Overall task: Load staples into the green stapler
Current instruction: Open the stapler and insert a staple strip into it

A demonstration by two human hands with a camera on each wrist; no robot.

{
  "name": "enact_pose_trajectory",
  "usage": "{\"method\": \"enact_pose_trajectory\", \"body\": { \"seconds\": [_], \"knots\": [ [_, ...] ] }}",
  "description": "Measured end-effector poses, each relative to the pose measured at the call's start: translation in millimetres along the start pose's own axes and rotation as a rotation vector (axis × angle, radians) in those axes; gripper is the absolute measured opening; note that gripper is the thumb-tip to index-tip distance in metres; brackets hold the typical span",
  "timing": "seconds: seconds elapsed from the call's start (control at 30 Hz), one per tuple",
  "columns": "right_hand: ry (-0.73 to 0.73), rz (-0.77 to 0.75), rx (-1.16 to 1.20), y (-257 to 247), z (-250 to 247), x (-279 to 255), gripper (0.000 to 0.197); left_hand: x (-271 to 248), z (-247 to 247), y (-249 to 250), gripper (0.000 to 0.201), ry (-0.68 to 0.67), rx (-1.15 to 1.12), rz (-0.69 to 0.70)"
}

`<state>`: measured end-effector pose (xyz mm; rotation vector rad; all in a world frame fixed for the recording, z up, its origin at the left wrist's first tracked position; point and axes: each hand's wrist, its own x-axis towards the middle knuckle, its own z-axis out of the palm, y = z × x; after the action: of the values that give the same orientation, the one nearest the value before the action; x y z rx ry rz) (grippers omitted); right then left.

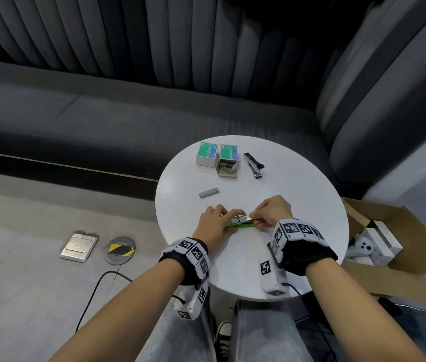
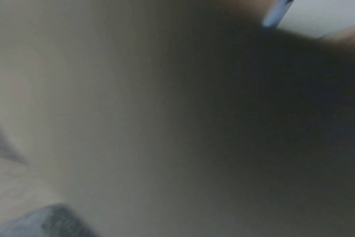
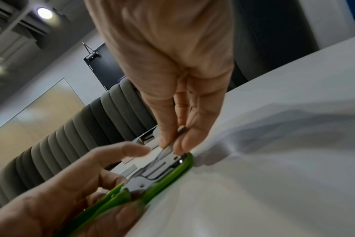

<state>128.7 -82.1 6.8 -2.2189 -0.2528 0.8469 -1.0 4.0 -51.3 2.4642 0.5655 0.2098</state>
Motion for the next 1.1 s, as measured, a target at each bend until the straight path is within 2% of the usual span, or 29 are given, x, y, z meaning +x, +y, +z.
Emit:
{"method": "enact_pose_trajectory", "body": {
  "seconds": [0.27, 0.57, 0.67, 0.8, 1.1],
  "knots": [
    [-0.002, -0.008, 0.004, 0.8, -2.7, -4.7, 0.019, 1.4, 1.0, -0.3, 0.030, -0.020, 0.053, 0.017],
    [0.017, 0.039, 0.140, 4.5, -3.9, -6.1, 0.024, 1.6, 0.6, 0.5, 0.028, -0.016, 0.049, 0.017],
    [0.041, 0.019, 0.105, 2.8, -2.0, -9.0, 0.025, 0.6, 0.7, 0.9, 0.027, 0.013, 0.057, 0.026],
    [0.073, -0.045, 0.035, 0.9, 0.7, -11.5, 0.027, 2.4, -0.3, 1.6, 0.029, -0.036, 0.079, 0.019],
    [0.102, -0.134, -0.061, 4.6, 3.6, -11.2, 0.028, 1.9, -0.7, 3.2, 0.028, -0.026, 0.077, 0.013]
  ]
}}
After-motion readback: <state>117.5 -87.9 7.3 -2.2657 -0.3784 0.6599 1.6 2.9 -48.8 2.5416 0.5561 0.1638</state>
